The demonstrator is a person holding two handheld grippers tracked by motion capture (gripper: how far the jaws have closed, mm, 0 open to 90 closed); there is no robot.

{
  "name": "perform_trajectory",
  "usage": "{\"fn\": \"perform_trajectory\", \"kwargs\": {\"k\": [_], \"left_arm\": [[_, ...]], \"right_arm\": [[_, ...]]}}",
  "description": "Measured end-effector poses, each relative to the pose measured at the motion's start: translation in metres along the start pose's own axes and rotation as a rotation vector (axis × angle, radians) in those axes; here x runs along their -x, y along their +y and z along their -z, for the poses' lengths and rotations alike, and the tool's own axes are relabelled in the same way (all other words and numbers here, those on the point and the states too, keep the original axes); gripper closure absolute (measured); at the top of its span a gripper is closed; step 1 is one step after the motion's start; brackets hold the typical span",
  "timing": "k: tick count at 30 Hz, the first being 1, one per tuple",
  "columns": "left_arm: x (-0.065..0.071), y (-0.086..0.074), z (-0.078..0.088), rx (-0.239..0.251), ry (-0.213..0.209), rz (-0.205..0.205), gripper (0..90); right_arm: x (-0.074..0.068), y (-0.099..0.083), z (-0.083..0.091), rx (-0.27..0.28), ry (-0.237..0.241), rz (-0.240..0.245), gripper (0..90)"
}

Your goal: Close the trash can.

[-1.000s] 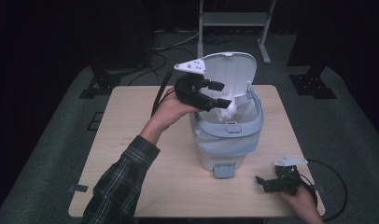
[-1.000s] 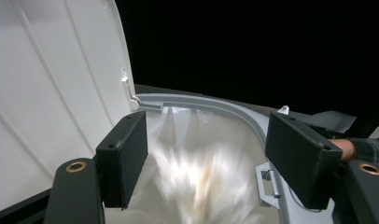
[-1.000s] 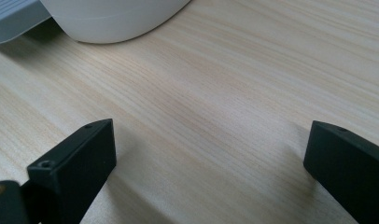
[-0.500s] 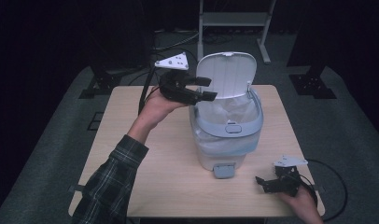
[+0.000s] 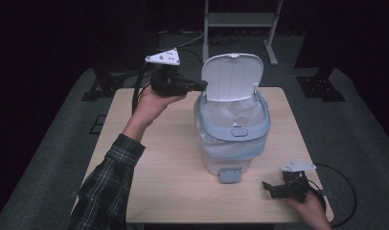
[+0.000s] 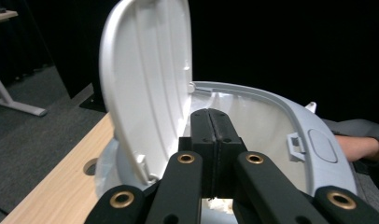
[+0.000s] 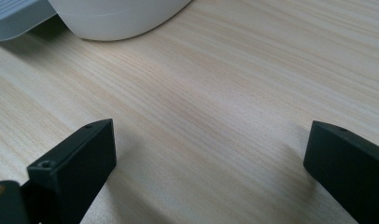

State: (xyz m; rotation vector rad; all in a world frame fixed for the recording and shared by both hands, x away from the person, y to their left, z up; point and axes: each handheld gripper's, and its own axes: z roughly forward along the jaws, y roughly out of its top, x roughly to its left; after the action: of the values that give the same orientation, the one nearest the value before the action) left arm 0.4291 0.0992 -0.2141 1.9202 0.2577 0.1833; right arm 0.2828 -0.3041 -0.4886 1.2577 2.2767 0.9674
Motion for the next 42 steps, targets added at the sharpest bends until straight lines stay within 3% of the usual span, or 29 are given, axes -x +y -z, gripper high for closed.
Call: {"fn": "perform_trajectory", "kwargs": {"k": [8, 23, 42], "left_arm": [[-0.011, -0.002, 0.004, 0.004, 0.044, -0.008, 90.0], [-0.039, -0.009, 0.001, 0.016, 0.102, 0.034, 90.0], [-0.058, 0.007, -0.024, 0.031, 0.120, 0.039, 90.0]], "right_arm": [[0.000, 0.000, 0.000, 0.000, 0.001, -0.002, 1.2], [0.000, 0.000, 0.000, -0.001, 0.002, -0.001, 1.3], [0.000, 0.000, 0.000, -0.001, 0.003, 0.001, 1.3]]}}
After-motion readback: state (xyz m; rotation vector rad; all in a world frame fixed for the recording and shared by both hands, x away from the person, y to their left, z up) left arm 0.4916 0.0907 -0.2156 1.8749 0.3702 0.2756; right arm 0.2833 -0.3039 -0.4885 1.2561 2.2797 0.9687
